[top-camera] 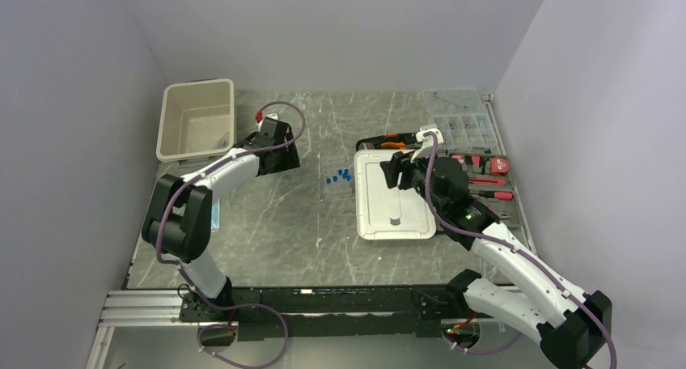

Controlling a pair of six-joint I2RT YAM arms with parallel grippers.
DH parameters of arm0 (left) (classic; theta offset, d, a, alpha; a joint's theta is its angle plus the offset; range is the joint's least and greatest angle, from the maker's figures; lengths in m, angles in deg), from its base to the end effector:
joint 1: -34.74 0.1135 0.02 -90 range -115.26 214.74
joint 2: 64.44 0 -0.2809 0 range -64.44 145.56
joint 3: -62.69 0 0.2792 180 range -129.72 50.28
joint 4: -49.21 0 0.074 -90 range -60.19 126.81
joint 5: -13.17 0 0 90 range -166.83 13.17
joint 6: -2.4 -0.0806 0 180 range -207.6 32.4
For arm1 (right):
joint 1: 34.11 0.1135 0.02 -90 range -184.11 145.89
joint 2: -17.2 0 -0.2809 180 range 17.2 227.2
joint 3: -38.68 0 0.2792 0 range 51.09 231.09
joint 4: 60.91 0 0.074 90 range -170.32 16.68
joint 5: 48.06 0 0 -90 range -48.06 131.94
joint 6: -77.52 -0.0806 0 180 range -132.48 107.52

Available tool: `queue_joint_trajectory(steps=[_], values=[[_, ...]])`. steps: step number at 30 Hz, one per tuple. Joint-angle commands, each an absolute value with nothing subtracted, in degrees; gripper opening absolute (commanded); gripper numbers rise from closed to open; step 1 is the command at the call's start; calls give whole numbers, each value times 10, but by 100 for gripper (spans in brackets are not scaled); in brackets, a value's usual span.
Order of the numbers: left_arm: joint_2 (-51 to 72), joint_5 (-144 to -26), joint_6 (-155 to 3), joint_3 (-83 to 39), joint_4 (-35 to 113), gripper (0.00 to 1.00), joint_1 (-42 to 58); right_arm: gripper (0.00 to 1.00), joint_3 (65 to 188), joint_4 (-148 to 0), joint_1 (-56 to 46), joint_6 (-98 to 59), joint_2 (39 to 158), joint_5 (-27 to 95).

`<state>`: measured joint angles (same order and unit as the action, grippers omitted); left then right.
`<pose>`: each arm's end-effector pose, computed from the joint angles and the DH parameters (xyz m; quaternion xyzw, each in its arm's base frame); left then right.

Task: Organize the chemistry lab equipment

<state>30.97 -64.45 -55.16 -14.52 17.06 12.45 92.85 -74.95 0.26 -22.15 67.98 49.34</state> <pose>0.3851 -0.1392 0.1884 -0.1192 0.9283 -0.0649 0.3461 0.2307 0.1452 0.3192 -0.1240 0.7591 0.1928 0.6092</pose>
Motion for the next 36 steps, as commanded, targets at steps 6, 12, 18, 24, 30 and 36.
queue_joint_trajectory(steps=[6, 12, 18, 24, 30, 36], values=[[368, -642, -525, -192, 194, 63, 153, 60, 931, -729, 1, -232, 665, 486], [423, -637, -543, -240, 164, 57, 160, 60, 932, -731, 1, -232, 663, 485], [450, -629, -562, -248, 157, 47, 166, 60, 931, -731, 1, -232, 660, 484], [465, -631, -598, -267, 149, 42, 168, 60, 931, -731, 0, -232, 658, 484], [496, -663, -634, -296, 125, 34, 171, 60, 932, -731, -1, -232, 660, 484], [510, -670, -639, -299, 113, 30, 171, 60, 931, -731, 1, -232, 658, 485]])
